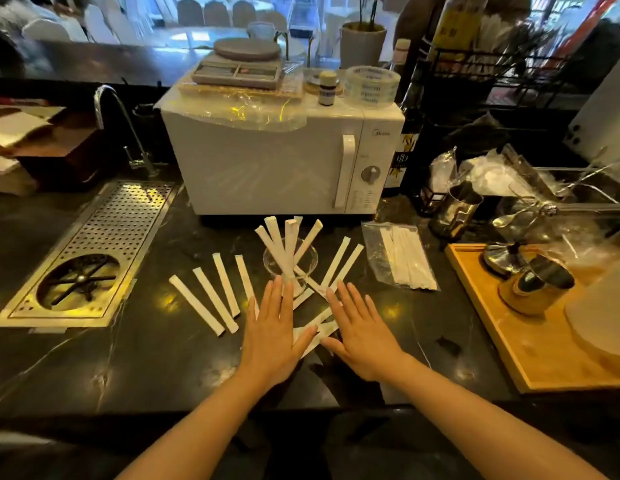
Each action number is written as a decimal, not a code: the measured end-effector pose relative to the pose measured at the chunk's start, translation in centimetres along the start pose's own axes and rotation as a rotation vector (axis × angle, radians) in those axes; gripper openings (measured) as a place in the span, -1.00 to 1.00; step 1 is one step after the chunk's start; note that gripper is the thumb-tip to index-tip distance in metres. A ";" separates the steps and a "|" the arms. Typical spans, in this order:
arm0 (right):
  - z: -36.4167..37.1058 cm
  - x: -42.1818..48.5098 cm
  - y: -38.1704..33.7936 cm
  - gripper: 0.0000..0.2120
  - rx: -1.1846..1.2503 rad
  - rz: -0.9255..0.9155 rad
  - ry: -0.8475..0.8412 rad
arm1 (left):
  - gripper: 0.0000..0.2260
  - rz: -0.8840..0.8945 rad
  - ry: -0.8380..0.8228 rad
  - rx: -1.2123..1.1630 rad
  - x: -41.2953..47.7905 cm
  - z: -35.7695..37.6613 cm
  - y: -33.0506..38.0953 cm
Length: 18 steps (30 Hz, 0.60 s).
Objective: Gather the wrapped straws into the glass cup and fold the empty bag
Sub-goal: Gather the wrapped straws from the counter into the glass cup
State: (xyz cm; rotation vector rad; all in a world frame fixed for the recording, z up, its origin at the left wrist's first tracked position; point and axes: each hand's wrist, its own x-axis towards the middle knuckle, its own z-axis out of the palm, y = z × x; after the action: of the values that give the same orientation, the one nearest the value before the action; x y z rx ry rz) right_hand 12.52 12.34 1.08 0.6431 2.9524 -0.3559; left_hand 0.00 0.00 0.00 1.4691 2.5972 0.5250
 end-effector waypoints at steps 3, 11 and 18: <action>-1.1 1.3 -0.3 -0.24 -0.028 -0.151 -0.130 | -0.22 -0.042 -0.063 0.063 0.1 0.0 -0.5; -2.5 5.0 -1.2 -0.08 -0.102 -0.290 -0.338 | -0.12 -0.055 -0.211 0.197 0.5 -0.3 -1.5; -2.0 7.2 -2.0 -0.06 -0.188 -0.322 -0.434 | -0.11 -0.088 -0.334 0.242 1.3 0.0 -1.6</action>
State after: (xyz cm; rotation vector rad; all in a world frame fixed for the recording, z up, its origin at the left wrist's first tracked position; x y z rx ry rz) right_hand 5.07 13.90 2.38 0.0517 2.6150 -0.2042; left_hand -1.93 0.33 -0.45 1.3579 2.5040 -0.0463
